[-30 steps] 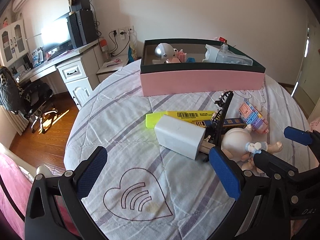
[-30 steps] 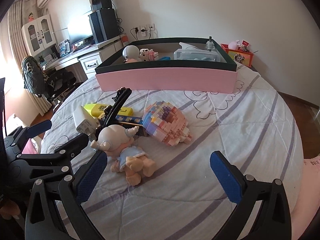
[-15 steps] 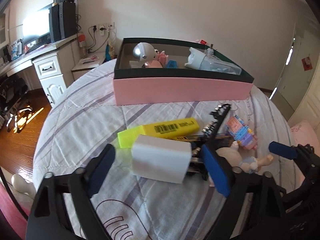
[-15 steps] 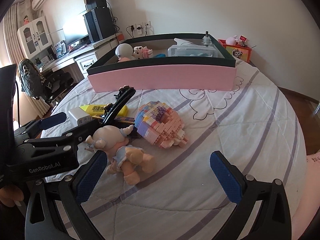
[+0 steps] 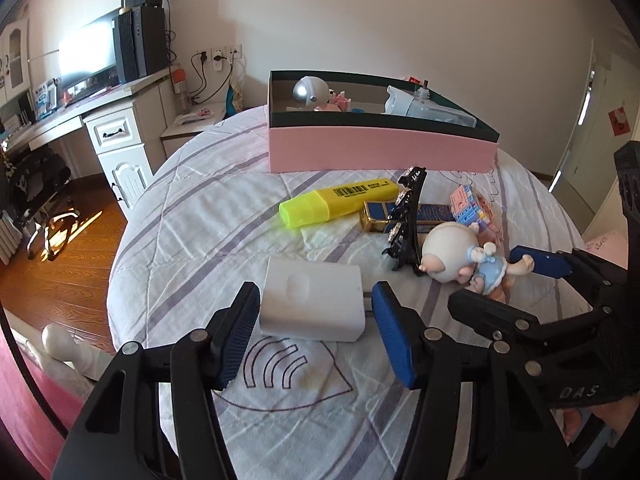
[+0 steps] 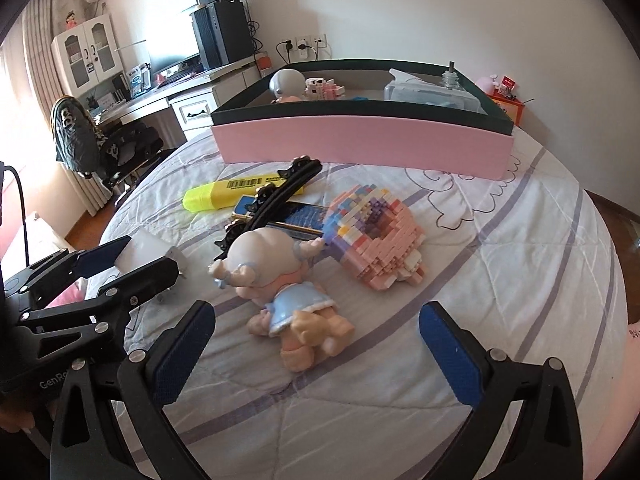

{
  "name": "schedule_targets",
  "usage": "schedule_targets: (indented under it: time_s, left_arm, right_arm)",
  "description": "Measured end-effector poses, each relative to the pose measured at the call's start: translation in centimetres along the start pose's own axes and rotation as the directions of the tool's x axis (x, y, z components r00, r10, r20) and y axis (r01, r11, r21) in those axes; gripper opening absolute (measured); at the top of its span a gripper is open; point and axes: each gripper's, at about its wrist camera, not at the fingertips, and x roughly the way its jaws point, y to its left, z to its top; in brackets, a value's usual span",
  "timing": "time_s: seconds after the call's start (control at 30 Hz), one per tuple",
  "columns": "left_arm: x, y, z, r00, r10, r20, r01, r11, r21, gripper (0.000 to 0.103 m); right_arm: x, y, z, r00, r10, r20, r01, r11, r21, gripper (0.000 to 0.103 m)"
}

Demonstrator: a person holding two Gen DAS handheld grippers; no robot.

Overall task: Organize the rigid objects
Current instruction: 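Grasp the white charger block with the left gripper while the right grasps the baby doll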

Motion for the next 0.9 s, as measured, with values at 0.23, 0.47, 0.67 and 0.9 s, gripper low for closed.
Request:
schedule_targets:
  time_s: [0.23, 0.47, 0.67, 0.9]
  left_arm:
    - [0.2, 0.0, -0.3, 1.000, -0.016, -0.001, 0.016, 1.000, -0.010, 0.075]
    - [1.7, -0.2, 0.2, 1.000, 0.023, -0.020, -0.023, 1.000, 0.002, 0.070]
    - [1.5, -1.3, 0.1, 0.999, 0.040, -0.006, -0.040, 0.999, 0.030, 0.068]
    - [-1.2, -2.5, 1.0, 0.998, 0.023, 0.055, -0.026, 0.998, 0.052, 0.068]
  right_arm:
    - [1.5, 1.0, 0.9, 1.000, -0.002, -0.024, 0.001, 0.998, -0.065, 0.056]
    - [0.4, 0.2, 0.2, 0.999, 0.039, -0.001, -0.039, 0.996, -0.079, 0.050]
    - [-0.7, -0.3, -0.5, 0.999, 0.046, 0.016, -0.045, 0.997, -0.069, 0.047]
    - [-2.4, -0.2, -0.1, 0.994, 0.079, 0.076, -0.073, 0.994, -0.080, 0.047]
